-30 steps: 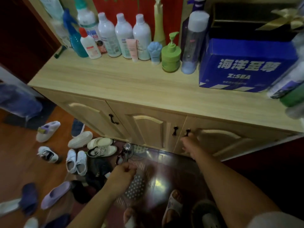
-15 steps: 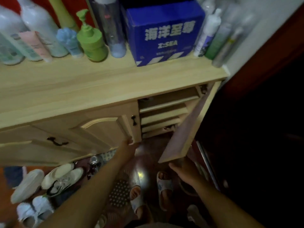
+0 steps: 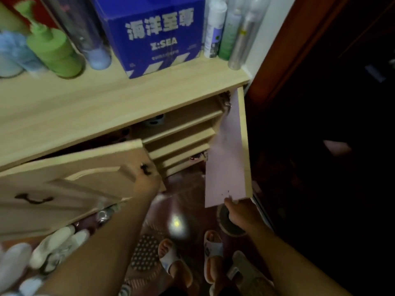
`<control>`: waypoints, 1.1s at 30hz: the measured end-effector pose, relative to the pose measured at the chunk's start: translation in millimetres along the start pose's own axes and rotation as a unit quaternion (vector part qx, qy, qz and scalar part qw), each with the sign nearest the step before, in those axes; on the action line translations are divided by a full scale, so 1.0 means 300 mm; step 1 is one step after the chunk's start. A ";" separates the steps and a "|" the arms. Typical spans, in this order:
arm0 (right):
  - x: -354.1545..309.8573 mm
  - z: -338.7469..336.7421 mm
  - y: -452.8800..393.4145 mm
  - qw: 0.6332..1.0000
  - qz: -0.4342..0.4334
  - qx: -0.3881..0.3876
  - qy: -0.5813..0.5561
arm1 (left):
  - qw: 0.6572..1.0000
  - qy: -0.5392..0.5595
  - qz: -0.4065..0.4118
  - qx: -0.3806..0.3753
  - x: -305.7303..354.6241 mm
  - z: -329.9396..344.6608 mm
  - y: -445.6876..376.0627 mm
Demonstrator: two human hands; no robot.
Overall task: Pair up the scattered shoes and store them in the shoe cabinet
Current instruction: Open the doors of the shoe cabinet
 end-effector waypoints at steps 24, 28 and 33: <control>0.045 -0.159 -0.011 0.987 0.038 -0.029 -0.154 | 0.892 0.322 -0.198 0.247 -0.611 -0.477 0.653; 0.152 -0.254 -0.117 0.961 0.131 -0.038 -0.240 | 0.892 0.310 -0.197 0.262 -0.610 -0.449 0.668; 0.165 -0.312 -0.154 0.940 0.154 -0.048 -0.302 | 0.913 0.271 -0.199 0.230 -0.577 -0.383 0.698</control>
Point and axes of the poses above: each hand's wrist, its own y-axis away from the middle knuckle, its own z-axis out of the palm, x = y × z, the point moved 7 cm from there along -y, towards the middle knuckle, and after that the axes turned 10 degrees about x, right-handed, at the moved point
